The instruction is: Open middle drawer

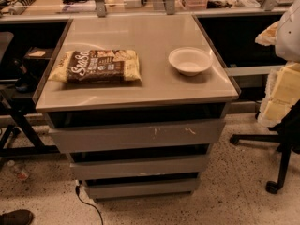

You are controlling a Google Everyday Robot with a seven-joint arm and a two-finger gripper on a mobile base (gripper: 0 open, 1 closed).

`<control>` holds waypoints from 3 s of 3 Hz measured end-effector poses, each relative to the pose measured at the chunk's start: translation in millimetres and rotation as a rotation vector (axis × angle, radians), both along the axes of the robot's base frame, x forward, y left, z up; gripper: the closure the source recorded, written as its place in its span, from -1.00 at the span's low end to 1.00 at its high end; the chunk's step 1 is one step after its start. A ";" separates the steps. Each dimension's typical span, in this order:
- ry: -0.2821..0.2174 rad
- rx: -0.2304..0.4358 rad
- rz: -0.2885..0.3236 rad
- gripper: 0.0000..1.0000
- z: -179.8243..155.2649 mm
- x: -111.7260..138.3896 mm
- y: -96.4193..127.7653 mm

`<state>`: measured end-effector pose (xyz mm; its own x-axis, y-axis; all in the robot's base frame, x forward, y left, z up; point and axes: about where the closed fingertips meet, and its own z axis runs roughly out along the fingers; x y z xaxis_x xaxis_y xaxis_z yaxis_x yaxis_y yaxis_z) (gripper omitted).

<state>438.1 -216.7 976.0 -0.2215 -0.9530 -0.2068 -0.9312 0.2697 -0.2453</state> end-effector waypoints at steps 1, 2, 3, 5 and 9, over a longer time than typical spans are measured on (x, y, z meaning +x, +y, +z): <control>-0.006 0.012 -0.002 -1.00 -4.4 -3.2 0.7; 0.001 0.056 0.000 -1.00 -28.3 -22.3 8.3; 0.092 0.092 -0.001 -1.00 -94.1 -52.8 11.8; 0.240 0.084 -0.013 -1.00 -165.4 -88.6 19.1; 0.346 0.209 0.061 -1.00 -307.0 -107.8 83.4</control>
Offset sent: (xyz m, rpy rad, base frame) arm -0.0768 0.0070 -0.1492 0.1006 0.1943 -0.0267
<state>330.3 -133.2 669.0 -0.2566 -0.9117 -0.3208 -0.9649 0.2225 0.1393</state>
